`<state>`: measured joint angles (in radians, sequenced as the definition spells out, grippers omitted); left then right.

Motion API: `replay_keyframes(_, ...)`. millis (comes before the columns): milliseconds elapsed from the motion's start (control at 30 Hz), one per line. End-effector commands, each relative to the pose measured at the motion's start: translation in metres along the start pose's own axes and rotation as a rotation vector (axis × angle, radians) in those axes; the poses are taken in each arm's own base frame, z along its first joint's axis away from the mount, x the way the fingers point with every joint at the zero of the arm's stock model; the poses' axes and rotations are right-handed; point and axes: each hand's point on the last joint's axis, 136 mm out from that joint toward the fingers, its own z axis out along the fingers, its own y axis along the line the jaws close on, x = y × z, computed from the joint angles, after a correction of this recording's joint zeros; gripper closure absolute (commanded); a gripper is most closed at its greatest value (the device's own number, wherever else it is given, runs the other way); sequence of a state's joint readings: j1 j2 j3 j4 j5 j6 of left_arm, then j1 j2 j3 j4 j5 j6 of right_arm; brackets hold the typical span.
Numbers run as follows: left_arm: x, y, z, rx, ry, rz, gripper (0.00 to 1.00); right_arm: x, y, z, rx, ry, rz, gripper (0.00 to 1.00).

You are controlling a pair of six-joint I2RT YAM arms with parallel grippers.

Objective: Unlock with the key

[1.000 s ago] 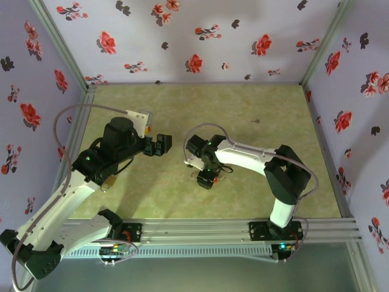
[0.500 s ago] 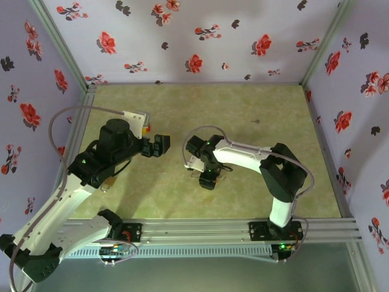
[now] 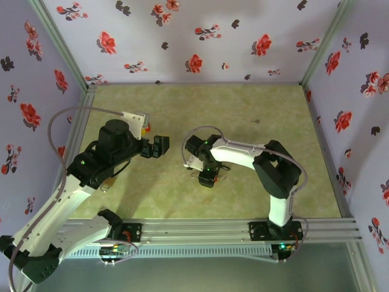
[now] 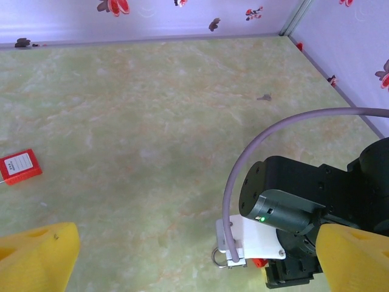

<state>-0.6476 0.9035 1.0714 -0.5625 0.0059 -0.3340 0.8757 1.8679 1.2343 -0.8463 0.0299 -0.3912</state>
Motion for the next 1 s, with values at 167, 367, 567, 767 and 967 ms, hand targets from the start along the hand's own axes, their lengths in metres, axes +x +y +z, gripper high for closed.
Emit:
replay_keyframes(167, -0.011, 0.003, -0.007, -0.022, -0.026, 0.029, 0.00, 0.020, -0.002, 0.003, 0.028, 0.024, 0.093, 0.52)
replay_keyframes(367, -0.016, 0.002, -0.006, -0.023, -0.034, 0.046, 0.00, 0.030, -0.017, -0.001, 0.073, 0.016, 0.255, 0.71)
replay_keyframes(567, -0.021, 0.000, -0.005, -0.021, -0.037, 0.054, 0.00, 0.040, -0.044, -0.014, 0.085, -0.052, 0.571, 0.78)
replay_keyframes(767, -0.024, -0.001, -0.002, -0.017, -0.048, 0.059, 0.00, 0.051, -0.075, -0.016, 0.111, -0.083, 0.923, 0.80)
replay_keyframes(967, -0.024, -0.001, -0.003, -0.016, -0.045, 0.067, 0.00, 0.050, -0.087, -0.008, 0.087, -0.087, 1.079, 0.80)
